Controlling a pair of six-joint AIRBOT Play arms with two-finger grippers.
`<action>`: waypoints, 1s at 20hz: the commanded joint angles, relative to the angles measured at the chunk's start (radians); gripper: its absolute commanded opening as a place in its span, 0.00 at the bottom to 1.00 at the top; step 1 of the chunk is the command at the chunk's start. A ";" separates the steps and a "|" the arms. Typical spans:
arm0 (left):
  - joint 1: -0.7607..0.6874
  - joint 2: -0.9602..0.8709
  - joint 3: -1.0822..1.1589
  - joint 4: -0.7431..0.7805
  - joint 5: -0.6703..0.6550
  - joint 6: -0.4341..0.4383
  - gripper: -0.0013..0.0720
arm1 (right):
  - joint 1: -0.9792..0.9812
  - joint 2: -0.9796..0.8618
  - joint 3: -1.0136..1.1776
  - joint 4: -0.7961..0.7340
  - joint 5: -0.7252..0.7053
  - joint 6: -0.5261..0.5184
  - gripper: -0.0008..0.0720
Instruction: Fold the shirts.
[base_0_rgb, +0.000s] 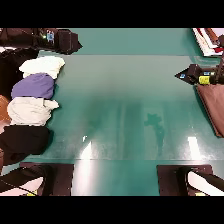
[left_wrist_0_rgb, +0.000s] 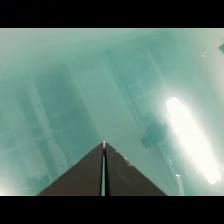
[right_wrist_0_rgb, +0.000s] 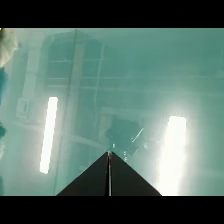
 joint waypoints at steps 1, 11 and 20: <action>0.000 0.000 0.000 0.000 0.000 0.000 0.05 | 0.003 0.000 0.001 0.001 -0.002 0.000 0.04; 0.000 0.000 0.000 -0.003 0.001 0.000 0.05 | 0.003 0.000 0.001 0.002 0.002 0.000 0.04; 0.061 -0.107 0.000 0.602 0.159 -0.050 0.88 | 0.004 0.000 0.001 0.004 0.015 0.001 0.04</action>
